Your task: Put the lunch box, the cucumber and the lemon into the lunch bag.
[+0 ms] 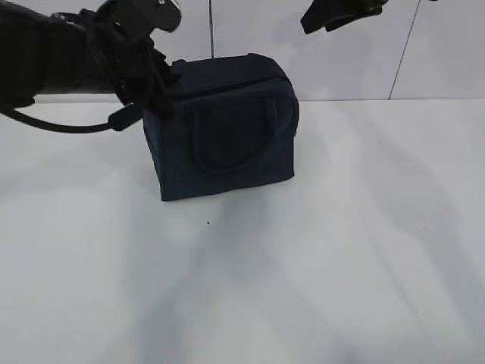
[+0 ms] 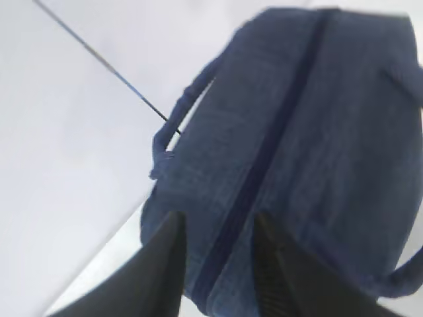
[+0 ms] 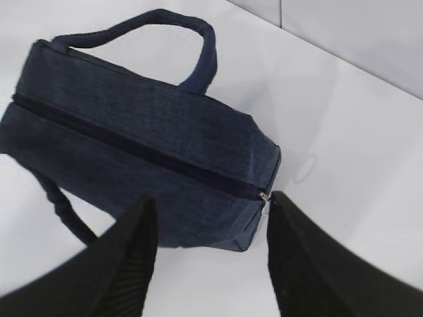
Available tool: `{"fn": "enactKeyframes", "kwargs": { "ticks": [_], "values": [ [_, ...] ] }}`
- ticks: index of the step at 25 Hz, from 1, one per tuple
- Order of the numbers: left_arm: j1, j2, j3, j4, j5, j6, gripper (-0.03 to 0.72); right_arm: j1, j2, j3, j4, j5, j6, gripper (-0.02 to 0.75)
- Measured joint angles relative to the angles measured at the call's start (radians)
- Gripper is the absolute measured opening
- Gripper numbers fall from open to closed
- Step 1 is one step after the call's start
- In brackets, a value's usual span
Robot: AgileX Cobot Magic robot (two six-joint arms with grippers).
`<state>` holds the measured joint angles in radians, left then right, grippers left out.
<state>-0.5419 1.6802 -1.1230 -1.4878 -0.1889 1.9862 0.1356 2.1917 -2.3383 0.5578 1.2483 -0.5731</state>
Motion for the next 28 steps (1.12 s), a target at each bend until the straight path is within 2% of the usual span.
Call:
{"fn": "enactKeyframes", "kwargs": {
  "ticks": [10, 14, 19, 28],
  "values": [
    [0.0, -0.159, 0.0, -0.314, -0.002, 0.008, 0.247, 0.0, -0.154, 0.142, 0.0, 0.002, 0.015, 0.41],
    [0.0, -0.219, 0.0, -0.338, -0.004, 0.01, 0.247, 0.0, -0.238, 0.2, 0.002, 0.002, 0.018, 0.41],
    [0.0, -0.294, 0.0, -0.344, -0.001, -0.057, 0.247, 0.0, -0.345, 0.285, 0.013, 0.002, 0.02, 0.41],
    [0.0, -0.322, 0.0, -0.345, -0.013, -0.081, 0.247, 0.0, -0.587, 0.521, -0.066, 0.004, 0.012, 0.41]
  ]
}}
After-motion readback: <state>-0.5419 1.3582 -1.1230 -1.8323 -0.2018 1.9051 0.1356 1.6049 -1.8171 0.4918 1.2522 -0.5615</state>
